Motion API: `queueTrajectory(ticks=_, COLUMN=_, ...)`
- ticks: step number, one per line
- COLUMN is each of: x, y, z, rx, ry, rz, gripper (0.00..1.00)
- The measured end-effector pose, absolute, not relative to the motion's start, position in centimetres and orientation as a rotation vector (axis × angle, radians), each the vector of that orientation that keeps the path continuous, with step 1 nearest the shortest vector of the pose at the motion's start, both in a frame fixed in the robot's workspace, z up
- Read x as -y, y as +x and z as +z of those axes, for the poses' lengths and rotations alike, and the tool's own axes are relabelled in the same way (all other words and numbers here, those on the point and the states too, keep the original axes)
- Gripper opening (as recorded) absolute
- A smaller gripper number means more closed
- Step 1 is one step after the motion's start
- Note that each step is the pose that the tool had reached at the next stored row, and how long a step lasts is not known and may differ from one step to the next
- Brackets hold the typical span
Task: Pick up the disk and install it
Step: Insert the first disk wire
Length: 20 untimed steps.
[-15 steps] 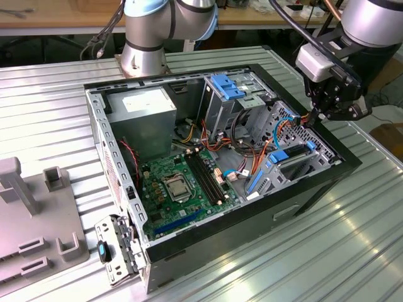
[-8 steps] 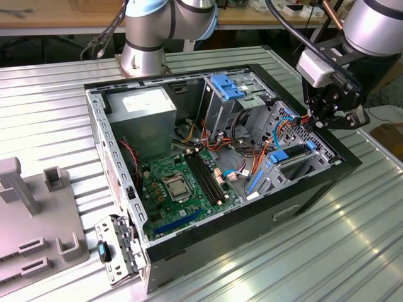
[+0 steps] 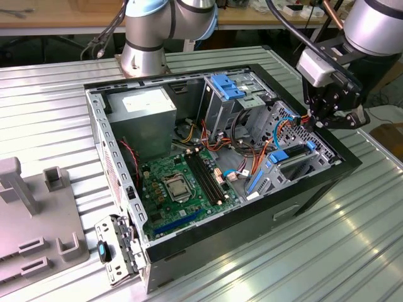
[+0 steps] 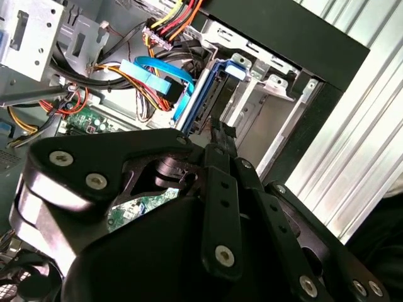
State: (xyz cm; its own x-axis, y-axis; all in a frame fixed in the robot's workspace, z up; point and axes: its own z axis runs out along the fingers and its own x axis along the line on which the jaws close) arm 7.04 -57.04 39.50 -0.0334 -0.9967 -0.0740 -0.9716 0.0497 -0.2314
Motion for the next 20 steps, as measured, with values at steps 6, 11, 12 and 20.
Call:
queueTrajectory(ticks=6, x=56.6, y=10.2, z=39.4, rx=-2.112, ry=-2.024, rz=-0.167, gripper=0.11)
queueTrajectory(ticks=11, x=55.5, y=11.7, z=39.4, rx=-2.115, ry=-2.028, rz=-0.17, gripper=0.11)
queueTrajectory(ticks=12, x=55.3, y=11.7, z=39.4, rx=-2.115, ry=-2.028, rz=-0.171, gripper=0.11)
queueTrajectory(ticks=20, x=53.0, y=13.5, z=39.2, rx=-2.138, ry=-2.024, rz=-0.191, gripper=0.11)
